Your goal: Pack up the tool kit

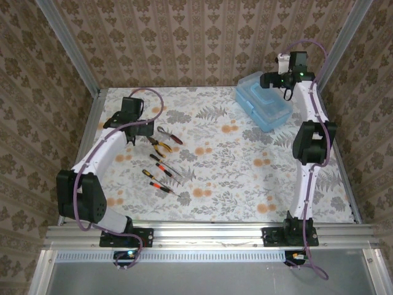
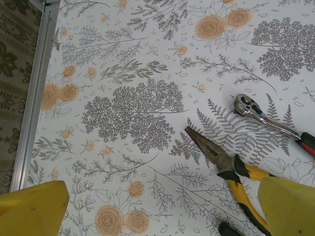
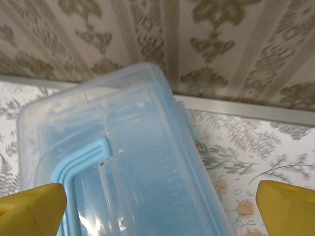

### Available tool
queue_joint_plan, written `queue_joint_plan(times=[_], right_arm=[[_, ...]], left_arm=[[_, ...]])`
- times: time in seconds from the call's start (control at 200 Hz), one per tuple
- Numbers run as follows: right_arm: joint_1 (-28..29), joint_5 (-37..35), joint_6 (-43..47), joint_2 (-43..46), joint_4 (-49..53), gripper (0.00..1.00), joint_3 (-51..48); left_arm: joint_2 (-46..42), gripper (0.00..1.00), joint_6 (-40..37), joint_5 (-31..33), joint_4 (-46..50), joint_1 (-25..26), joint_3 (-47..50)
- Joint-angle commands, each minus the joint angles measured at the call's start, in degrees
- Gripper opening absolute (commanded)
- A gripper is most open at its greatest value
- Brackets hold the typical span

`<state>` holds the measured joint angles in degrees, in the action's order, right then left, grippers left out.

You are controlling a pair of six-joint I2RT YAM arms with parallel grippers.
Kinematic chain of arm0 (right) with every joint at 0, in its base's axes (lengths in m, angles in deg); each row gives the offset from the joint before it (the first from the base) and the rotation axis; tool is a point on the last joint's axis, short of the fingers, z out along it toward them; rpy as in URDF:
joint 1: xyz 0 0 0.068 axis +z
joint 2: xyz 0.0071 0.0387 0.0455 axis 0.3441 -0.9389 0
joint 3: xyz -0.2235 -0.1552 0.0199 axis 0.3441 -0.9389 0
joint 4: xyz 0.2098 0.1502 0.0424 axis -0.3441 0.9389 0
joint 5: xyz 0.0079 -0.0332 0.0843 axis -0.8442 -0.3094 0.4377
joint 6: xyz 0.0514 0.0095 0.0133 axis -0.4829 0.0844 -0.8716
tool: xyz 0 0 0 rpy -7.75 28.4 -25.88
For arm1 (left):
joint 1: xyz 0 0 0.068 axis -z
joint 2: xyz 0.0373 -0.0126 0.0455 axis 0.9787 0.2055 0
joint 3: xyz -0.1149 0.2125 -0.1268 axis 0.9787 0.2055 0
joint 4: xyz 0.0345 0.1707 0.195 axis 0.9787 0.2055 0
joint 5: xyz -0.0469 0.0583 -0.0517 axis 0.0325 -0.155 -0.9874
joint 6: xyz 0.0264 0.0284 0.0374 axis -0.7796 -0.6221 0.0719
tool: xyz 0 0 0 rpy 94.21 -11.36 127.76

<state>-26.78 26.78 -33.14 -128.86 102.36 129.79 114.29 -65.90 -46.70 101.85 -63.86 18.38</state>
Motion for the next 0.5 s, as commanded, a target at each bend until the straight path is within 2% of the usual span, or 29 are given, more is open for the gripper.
queue_joint_plan(times=[0.0, 0.375, 0.495], right_arm=[[0.5, 2.8, 2.9, -2.0, 7.4, 1.00, 3.7], [0.1, 4.3, 4.7, -7.2, 14.0, 1.00, 4.4], [-0.1, 2.7, 3.8, -7.6, 15.7, 1.00, 3.9]], left_arm=[[0.9, 1.00, 1.0, -0.7, 2.0, 0.4, -2.5], [1.2, 1.00, 0.5, -1.3, 0.0, 0.3, -1.3], [0.7, 1.00, 0.4, -1.6, -0.8, 0.0, -0.3]])
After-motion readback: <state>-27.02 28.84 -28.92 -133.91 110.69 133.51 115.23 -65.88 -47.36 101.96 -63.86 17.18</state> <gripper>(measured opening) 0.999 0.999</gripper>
